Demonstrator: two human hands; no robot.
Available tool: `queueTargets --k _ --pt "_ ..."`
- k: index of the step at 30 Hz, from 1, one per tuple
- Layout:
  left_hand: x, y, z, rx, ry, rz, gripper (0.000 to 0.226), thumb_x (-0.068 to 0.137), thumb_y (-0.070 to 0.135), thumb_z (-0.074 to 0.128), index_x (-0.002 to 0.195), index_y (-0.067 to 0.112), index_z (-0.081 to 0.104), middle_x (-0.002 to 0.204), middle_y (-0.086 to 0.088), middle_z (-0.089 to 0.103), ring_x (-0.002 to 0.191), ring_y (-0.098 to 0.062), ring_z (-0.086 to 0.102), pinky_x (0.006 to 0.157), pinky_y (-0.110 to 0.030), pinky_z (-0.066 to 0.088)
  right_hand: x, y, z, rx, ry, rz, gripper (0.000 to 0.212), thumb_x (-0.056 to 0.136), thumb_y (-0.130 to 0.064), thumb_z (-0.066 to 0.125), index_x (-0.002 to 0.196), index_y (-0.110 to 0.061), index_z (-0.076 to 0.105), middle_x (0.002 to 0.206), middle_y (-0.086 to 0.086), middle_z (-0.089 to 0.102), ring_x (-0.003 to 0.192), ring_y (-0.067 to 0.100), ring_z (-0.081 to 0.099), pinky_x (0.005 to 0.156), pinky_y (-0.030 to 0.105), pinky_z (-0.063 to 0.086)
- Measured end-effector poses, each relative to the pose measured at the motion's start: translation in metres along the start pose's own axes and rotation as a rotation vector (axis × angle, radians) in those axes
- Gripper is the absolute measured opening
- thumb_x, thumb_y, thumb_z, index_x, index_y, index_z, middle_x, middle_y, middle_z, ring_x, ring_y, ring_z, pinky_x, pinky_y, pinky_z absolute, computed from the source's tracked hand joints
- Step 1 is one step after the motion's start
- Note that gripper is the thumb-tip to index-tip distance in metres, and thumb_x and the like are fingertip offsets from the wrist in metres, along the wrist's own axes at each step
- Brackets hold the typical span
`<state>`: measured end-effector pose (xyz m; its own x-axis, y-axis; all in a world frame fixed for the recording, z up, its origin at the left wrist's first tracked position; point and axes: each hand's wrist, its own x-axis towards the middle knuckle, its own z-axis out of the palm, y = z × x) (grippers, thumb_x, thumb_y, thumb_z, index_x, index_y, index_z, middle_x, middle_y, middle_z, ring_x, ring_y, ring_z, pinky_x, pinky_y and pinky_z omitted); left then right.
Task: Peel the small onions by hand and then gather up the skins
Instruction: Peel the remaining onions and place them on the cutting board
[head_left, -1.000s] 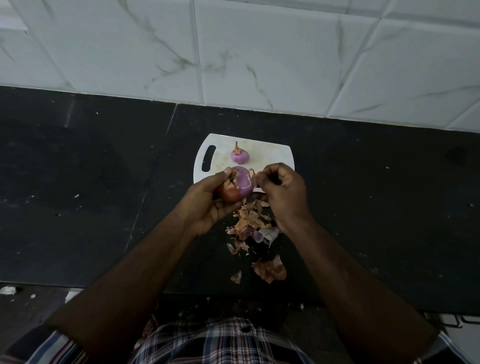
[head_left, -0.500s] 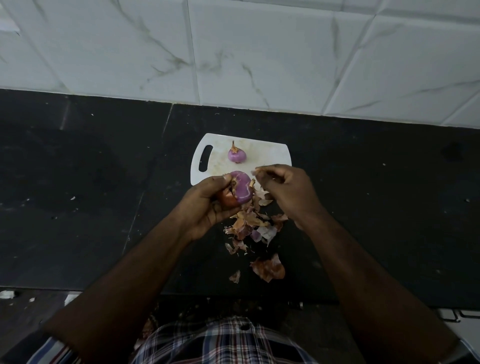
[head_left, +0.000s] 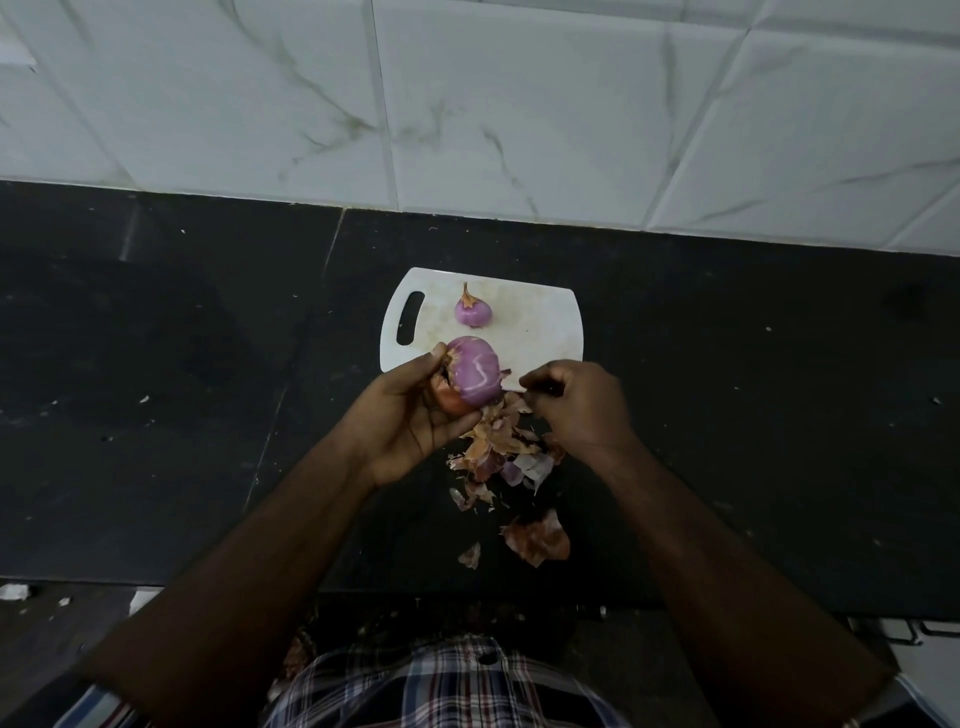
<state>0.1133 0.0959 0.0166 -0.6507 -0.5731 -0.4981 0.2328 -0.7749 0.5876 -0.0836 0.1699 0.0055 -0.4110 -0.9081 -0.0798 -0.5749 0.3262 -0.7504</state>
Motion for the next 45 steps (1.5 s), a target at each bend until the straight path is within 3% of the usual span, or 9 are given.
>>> queueTargets --k 4,6,9,14,21,29,34,40,45 --pt "0.003 0.000 -0.003 0.019 0.005 -0.011 0.056 0.089 0.034 0.063 0.138 0.008 0.053 0.124 -0.021 0.068 0.103 -0.031 0.071 0.075 -0.036 0.063 0.000 -0.001 -0.007 -0.021 -0.057 0.006 0.023 0.092 -0.031 0.069 0.107 -0.015 0.076 0.103 0.000 0.075 0.091 0.012 0.068 0.081 0.037 0.058" --pt "0.004 -0.001 -0.003 0.019 0.023 -0.012 0.057 0.088 0.034 0.063 0.138 0.008 0.053 0.125 -0.022 0.068 0.103 -0.032 0.071 0.078 -0.036 0.063 0.001 -0.004 -0.012 -0.007 -0.020 0.002 0.022 0.089 -0.026 0.073 0.109 -0.018 0.076 0.107 -0.004 0.072 0.092 0.009 0.068 0.080 0.042 0.060" --pt "0.005 -0.002 -0.003 0.005 0.031 -0.006 0.057 0.088 0.032 0.065 0.138 0.009 0.052 0.128 -0.023 0.066 0.103 -0.032 0.071 0.079 -0.038 0.063 0.001 -0.011 -0.016 0.084 0.030 -0.018 0.019 0.094 -0.015 0.067 0.110 -0.020 0.075 0.102 -0.009 0.073 0.089 0.007 0.070 0.074 0.043 0.062" --pt "0.006 -0.002 0.002 0.128 0.006 0.063 0.052 0.088 0.024 0.063 0.136 0.005 0.054 0.119 -0.019 0.070 0.099 -0.030 0.072 0.079 -0.037 0.062 0.000 -0.027 -0.011 0.275 -0.138 0.031 0.041 0.084 -0.039 0.075 0.121 -0.021 0.069 0.104 -0.006 0.075 0.091 0.008 0.072 0.080 0.041 0.062" --pt "0.007 -0.001 -0.003 0.237 0.005 0.115 0.047 0.086 0.018 0.068 0.131 0.007 0.059 0.127 -0.022 0.066 0.107 -0.036 0.070 0.091 -0.045 0.058 0.002 -0.032 -0.013 0.460 -0.232 0.083 0.029 0.080 -0.006 0.076 0.109 -0.011 0.072 0.096 0.004 0.077 0.086 0.018 0.075 0.080 0.041 0.062" --pt "0.007 -0.004 0.002 0.243 0.022 0.146 0.048 0.086 0.016 0.066 0.132 0.004 0.057 0.127 -0.026 0.065 0.101 -0.036 0.071 0.086 -0.043 0.061 0.004 -0.028 -0.001 0.245 -0.098 0.020 0.027 0.077 -0.015 0.073 0.104 -0.019 0.074 0.094 -0.004 0.076 0.088 0.009 0.072 0.080 0.039 0.062" --pt "0.006 -0.002 -0.001 0.124 0.002 0.079 0.049 0.089 0.018 0.060 0.137 0.005 0.053 0.127 -0.024 0.066 0.105 -0.037 0.071 0.087 -0.042 0.060 0.000 -0.028 -0.003 0.472 -0.083 0.096 0.017 0.089 -0.012 0.072 0.106 -0.012 0.073 0.097 0.002 0.075 0.085 0.015 0.075 0.075 0.040 0.063" --pt "0.008 -0.002 -0.002 0.345 0.008 0.086 0.072 0.069 0.016 0.085 0.134 0.010 0.055 0.134 -0.022 0.060 0.113 -0.039 0.067 0.094 -0.048 0.057 -0.002 -0.028 0.003 0.248 0.013 -0.050 0.021 0.086 -0.014 0.075 0.106 -0.013 0.075 0.095 -0.005 0.075 0.085 0.008 0.071 0.078 0.028 0.061" --pt "0.005 -0.005 0.001 0.291 -0.064 0.079 0.057 0.081 0.007 0.076 0.134 0.006 0.055 0.129 -0.025 0.064 0.109 -0.037 0.068 0.089 -0.043 0.059 -0.002 -0.026 0.007 0.020 0.106 -0.135 0.016 0.087 -0.014 0.070 0.103 -0.013 0.074 0.096 -0.003 0.073 0.086 0.006 0.065 0.075 0.014 0.051"
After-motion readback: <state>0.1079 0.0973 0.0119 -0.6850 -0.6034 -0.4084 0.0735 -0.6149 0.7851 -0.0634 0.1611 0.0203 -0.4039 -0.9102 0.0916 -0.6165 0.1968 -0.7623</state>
